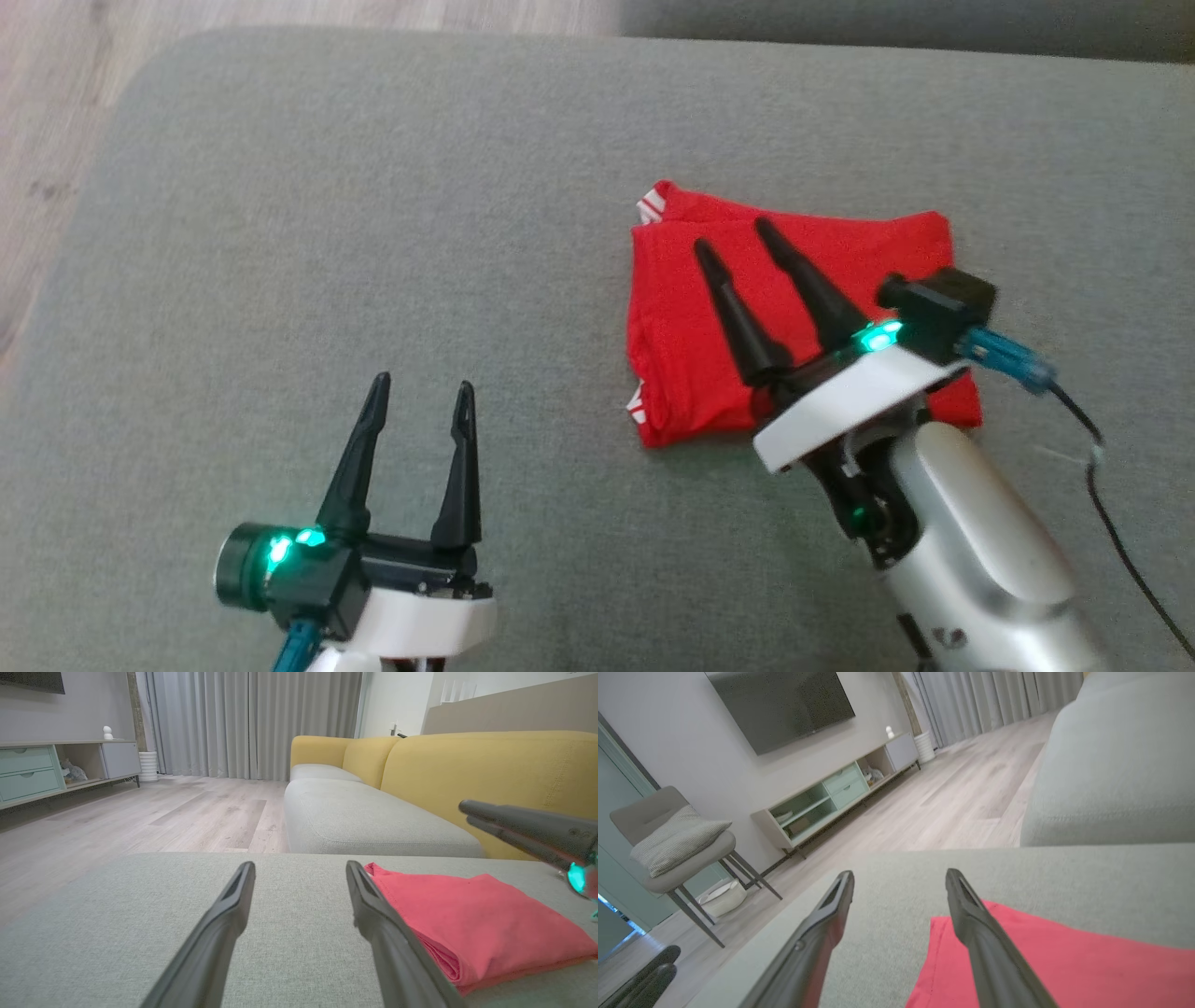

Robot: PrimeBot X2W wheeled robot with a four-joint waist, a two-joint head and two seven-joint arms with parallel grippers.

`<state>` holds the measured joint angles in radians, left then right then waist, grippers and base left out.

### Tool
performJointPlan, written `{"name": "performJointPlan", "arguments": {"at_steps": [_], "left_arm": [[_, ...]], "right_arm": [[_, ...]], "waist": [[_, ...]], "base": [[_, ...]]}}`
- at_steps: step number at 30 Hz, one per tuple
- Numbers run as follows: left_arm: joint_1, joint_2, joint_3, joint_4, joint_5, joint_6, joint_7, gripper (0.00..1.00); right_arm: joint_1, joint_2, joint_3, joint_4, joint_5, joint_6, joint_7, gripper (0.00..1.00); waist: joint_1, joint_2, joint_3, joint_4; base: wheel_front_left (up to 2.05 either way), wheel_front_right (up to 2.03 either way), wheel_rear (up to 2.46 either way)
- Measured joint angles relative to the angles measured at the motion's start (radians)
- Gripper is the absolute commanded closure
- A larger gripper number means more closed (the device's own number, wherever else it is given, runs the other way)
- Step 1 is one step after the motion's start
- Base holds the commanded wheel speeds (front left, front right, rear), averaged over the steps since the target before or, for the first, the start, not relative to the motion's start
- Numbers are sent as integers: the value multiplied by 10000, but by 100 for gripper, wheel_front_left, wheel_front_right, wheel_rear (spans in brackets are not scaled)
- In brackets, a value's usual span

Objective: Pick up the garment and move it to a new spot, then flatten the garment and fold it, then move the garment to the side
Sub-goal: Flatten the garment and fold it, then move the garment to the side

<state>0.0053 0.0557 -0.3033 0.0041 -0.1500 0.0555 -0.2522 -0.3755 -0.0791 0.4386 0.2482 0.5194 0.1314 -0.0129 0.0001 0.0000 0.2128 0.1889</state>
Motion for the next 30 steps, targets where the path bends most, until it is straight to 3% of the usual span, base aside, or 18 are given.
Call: {"name": "performJointPlan", "arguments": {"at_steps": [4, 10, 15, 20, 30], "left_arm": [[21, -4, 63, 13, 0, 167, 0, 0], [307, -8, 209, 130, 4, 265, 0, 0], [842, -4, 508, 173, -102, 324, 0, 0], [1385, 2, 826, 487, 186, 322, 0, 0], [1680, -2, 1095, 828, 178, 322, 0, 0]], "right_arm": [[108, -489, -132, -253, -2, 0, -1162, 0], [1634, -1434, -1413, -15, -119, 0, -2313, 0], [2696, -1356, -2144, -282, -922, 0, -2382, 0], [3673, -1064, -2199, -203, -1503, 0, -2380, 0], [3897, -587, -2560, 98, -2077, 0, -2380, 0]], "waist": [[0, 0, -253, -206], [-1, 0, -830, -632], [-2, 0, -1378, -1050], [-2, 0, -2049, -1465], [-1, 0, -2468, -1689]], "base": [[0, 0, 0], [0, 0, 0], [0, 0, 0], [0, 0, 0], [0, 0, 0]]}}
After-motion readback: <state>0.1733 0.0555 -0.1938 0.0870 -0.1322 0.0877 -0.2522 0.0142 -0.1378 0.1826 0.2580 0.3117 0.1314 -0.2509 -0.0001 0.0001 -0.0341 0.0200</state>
